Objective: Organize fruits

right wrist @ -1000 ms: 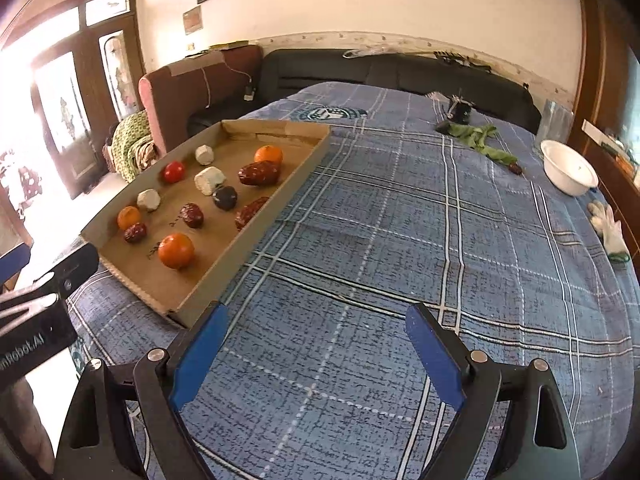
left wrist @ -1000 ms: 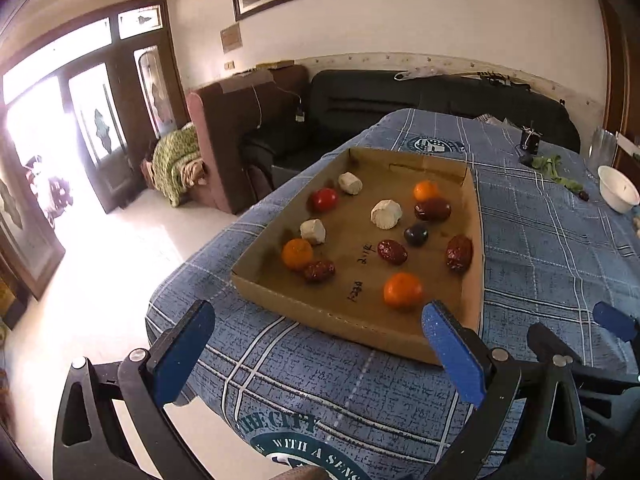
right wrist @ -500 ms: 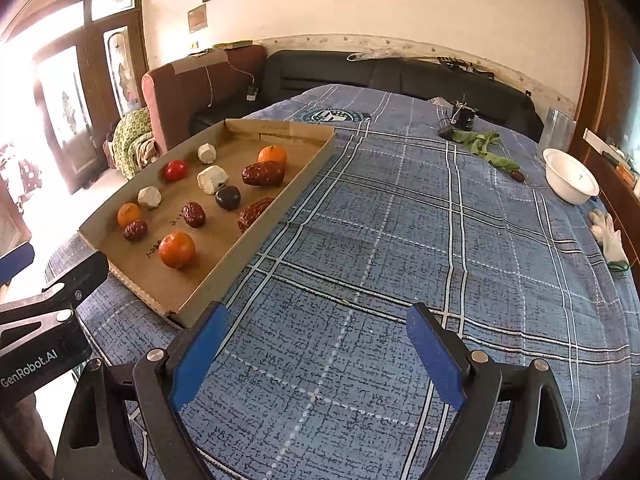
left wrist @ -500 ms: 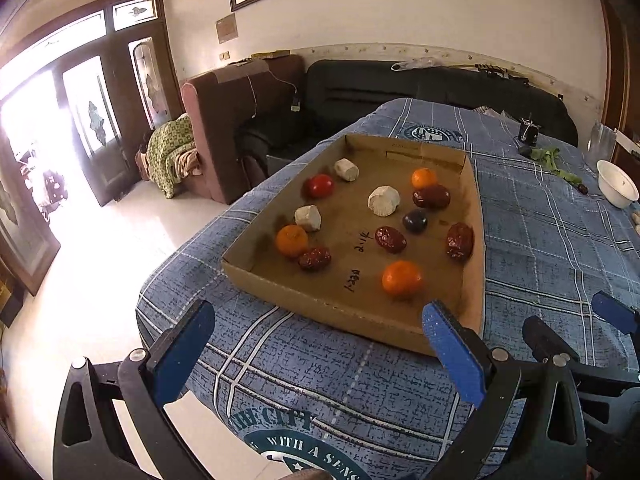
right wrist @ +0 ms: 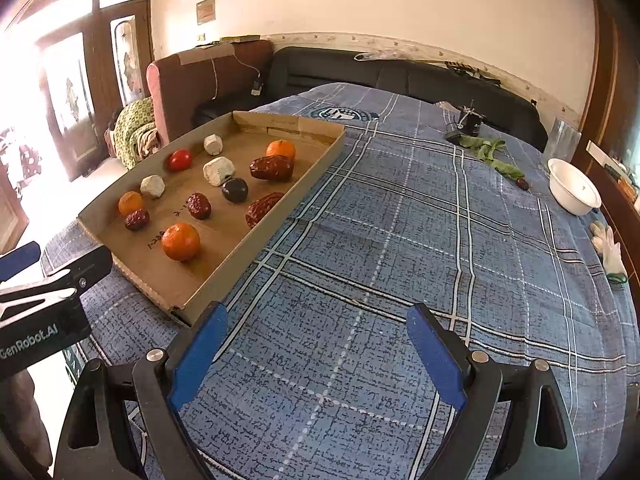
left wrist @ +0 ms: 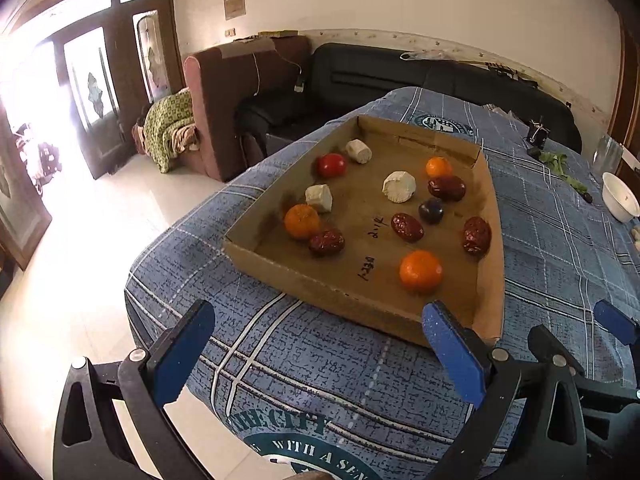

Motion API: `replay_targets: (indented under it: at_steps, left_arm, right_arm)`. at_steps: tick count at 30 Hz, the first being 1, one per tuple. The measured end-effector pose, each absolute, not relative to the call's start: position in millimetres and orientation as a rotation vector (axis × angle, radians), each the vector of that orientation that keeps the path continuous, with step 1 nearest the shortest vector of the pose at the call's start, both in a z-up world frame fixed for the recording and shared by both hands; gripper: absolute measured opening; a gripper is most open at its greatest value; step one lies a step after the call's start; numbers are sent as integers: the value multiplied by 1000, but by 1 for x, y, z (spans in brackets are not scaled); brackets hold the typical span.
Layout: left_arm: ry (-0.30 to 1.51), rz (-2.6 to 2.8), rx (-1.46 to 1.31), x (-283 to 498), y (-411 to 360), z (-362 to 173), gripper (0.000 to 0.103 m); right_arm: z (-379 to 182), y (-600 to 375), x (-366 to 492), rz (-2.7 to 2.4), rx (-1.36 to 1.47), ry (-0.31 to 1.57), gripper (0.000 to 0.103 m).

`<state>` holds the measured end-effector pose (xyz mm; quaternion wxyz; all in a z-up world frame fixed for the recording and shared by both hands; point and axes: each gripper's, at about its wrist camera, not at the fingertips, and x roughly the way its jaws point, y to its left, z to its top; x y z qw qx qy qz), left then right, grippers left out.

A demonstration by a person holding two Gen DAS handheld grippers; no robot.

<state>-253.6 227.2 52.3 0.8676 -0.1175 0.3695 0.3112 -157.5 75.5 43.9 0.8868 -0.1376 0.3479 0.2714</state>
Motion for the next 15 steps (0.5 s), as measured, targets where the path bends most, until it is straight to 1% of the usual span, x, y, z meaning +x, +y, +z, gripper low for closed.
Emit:
replay_targets:
  at_steps: [9,15]
  left_arm:
    - [778,649,-290,-254,236,48,103]
    - [761,661,-299,-255,244,55,103]
  right_arm:
    - [45,83,-163,583,-305,717,94]
    - [44,88,-163,628,-295,740,94]
